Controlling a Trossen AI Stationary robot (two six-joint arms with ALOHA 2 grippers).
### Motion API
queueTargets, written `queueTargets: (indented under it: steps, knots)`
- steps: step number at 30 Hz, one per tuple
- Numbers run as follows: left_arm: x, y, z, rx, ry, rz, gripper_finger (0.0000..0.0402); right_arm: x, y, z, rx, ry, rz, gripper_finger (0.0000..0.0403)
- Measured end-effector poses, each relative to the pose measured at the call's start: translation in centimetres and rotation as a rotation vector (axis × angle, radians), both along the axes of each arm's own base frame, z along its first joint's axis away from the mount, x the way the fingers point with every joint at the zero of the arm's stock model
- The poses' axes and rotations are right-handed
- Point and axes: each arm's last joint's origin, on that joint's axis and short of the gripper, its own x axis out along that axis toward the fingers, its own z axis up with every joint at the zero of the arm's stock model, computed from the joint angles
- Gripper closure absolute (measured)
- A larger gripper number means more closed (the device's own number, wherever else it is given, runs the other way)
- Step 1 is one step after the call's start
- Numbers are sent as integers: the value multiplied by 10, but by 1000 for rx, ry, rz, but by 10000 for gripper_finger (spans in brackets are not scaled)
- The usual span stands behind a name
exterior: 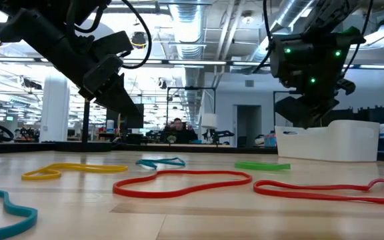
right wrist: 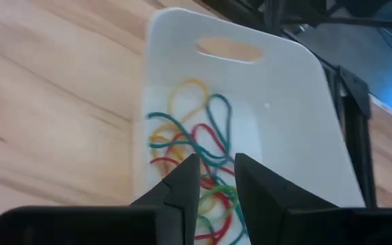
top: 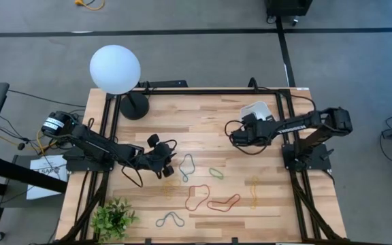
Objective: Pick and place items into bin
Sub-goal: Put the top blue rubber band into the white bin
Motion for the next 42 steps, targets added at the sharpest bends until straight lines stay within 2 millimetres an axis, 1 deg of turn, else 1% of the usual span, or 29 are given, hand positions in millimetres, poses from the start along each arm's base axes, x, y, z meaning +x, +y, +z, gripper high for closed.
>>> queueTargets:
  steps: [8, 10, 13, 16, 20, 23, 25, 27, 30, 32, 37, 40, 42]
  knots:
    - [0, 0, 0, -4, -1, -2, 324, 2, 0, 0, 3, -2, 23, 315]
    - [0, -1, 0, -23, 4, -19, 324, 6, 1, 2, 9, 3, 64, 315]
    - [0, -2, -1, -62, 14, -60, 324, 17, 8, 8, 4, -24, 151, 315]
    - [1, -4, -2, -106, 27, -104, 324, 32, 21, 18, -9, -73, 270, 316]
    - [1, -6, -2, -155, 41, -155, 324, 54, 45, 30, -26, -169, 480, 316]
    - [1, -6, -2, -165, 44, -165, 324, 70, 64, 38, -6, -279, 690, 316]
    - [1, -6, -2, -164, 44, -165, 324, 82, 75, 44, 34, -388, 833, 316]
    - [1, -6, -2, -164, 44, -165, 324, 94, 84, 46, 96, -504, 962, 316]
    - [1, -6, -2, -164, 45, -165, 324, 109, 94, 41, 173, -628, 1099, 316]
    - [1, -6, -2, -169, 43, -161, 324, 117, 97, 31, 216, -654, 1133, 316]
    - [1, -6, -2, -172, 41, -158, 324, 135, 96, 0, 260, -575, 1108, 316]
    - [0, -6, -3, -171, 44, -157, 324, 152, 96, -11, 261, -545, 1118, 316]
    - [0, -6, -3, -171, 45, -157, 324, 165, 96, -15, 265, -521, 1121, 316]
